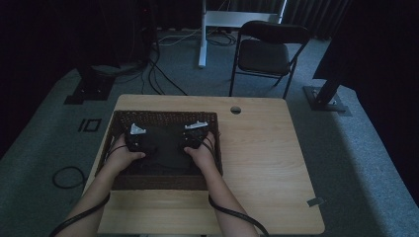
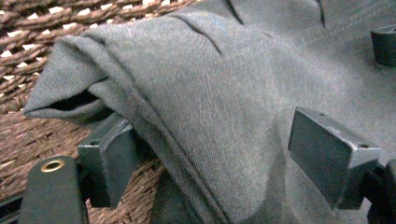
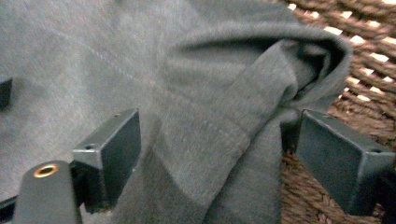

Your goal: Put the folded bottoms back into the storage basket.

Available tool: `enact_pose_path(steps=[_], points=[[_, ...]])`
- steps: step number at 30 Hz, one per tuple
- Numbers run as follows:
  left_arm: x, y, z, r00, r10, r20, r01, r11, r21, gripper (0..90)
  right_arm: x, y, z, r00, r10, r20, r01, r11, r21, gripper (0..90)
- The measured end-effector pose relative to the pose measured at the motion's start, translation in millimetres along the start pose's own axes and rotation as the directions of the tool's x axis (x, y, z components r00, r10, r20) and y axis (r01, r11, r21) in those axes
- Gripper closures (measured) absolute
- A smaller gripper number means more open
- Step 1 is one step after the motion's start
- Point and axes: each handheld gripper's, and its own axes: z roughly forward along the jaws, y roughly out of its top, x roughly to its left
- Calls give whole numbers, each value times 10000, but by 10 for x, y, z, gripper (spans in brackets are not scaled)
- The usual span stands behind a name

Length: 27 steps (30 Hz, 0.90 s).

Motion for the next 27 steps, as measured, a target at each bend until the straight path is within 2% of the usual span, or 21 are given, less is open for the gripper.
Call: enact_pose_path(steps=[3,5,7,10,15,19,21,23,25,27], points=[[7,32,-39,9996,-47,-272,47,10000,15,191,-5,20,-31,10000,-19,-88,17,9998,-205,137],[18,54,-72,9995,-110,-296,112,9999,64,191,-1,30,-55,9997,-243,-58,241,9992,-305,137],[23,76,-110,9995,-210,-241,211,9998,37,191,-3,39,-75,9997,-250,-9,250,9988,-419,136],[29,118,-189,9994,-189,-280,182,9995,-264,191,-1,47,-101,9996,-285,35,286,9986,-442,137],[-15,205,-316,9999,51,-105,-56,9988,-483,190,-12,86,-172,9994,-347,-75,341,9967,-736,136],[-79,245,-379,9995,47,324,-30,9985,-539,190,-9,132,-249,9993,-352,-154,337,9953,-905,136],[-102,264,-411,9985,-142,531,179,9975,-690,190,-11,155,-294,9991,-387,-172,368,9948,-952,136],[-114,283,-454,9978,74,655,-25,9972,-744,190,-16,177,-339,9989,-403,-238,378,9946,-971,136],[-125,309,-495,9986,-28,522,76,9957,-926,190,-30,202,-386,9994,-278,-186,256,9938,-1079,136],[-133,336,-548,9977,-311,599,381,9921,-1191,190,-42,224,-432,9992,-350,-182,328,9933,-1112,136]])
